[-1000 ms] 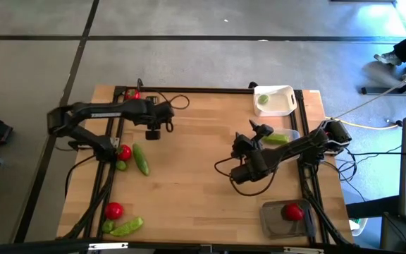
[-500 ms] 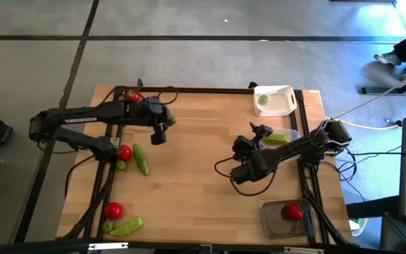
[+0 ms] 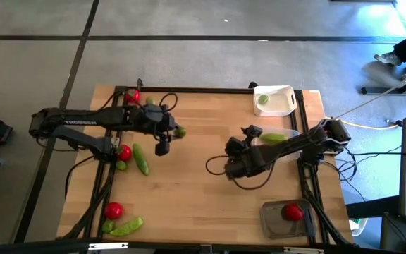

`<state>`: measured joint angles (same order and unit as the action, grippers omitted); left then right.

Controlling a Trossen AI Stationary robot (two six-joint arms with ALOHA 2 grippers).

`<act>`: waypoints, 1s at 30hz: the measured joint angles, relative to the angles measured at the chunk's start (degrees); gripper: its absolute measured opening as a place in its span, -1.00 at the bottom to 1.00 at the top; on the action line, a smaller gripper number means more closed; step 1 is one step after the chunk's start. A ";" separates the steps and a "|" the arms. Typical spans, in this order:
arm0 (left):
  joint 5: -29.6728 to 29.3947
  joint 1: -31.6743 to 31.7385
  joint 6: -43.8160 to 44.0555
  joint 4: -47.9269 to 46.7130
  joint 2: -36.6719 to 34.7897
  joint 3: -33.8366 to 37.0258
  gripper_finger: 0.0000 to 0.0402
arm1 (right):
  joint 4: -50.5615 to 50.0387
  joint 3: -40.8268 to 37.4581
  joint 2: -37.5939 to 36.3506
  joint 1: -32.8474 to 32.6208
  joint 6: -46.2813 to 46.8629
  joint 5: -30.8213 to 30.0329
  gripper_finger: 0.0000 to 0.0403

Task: Sort produce into baskets
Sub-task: Put the top cucumber into the transparent bin

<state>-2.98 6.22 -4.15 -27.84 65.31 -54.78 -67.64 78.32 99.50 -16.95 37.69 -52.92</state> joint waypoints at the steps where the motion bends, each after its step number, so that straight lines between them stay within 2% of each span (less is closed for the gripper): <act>1: -0.01 -0.43 -0.01 0.58 0.09 0.00 -0.17 | 2.17 -0.31 -0.03 0.77 -2.21 0.80 0.78; 5: 0.00 -1.46 -0.29 0.70 0.24 0.00 -0.17 | 13.48 -2.75 -0.04 4.69 -12.94 7.48 0.78; 11: -0.07 -1.86 -0.47 0.78 0.43 0.08 -0.17 | 38.92 -10.27 -0.04 10.92 -28.48 21.63 0.78; 17: -0.05 -1.86 -0.40 7.03 0.51 4.73 -0.17 | 53.89 -15.60 -0.77 16.07 -34.38 35.01 0.78; 20: -0.05 -1.86 0.01 11.29 0.53 7.49 -0.17 | 58.19 -17.17 -1.97 17.59 -35.01 37.99 0.78; 27: -0.02 -1.86 3.02 25.55 0.53 12.62 -0.17 | 71.39 -17.72 -3.89 18.09 -35.84 38.81 0.78; 30: -0.02 -1.86 4.40 28.76 0.55 13.25 -0.17 | 74.76 -17.72 -3.89 18.04 -36.69 42.24 0.78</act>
<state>-3.01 4.36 0.24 0.91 65.87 -41.54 7.12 60.60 95.61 1.08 1.00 -10.67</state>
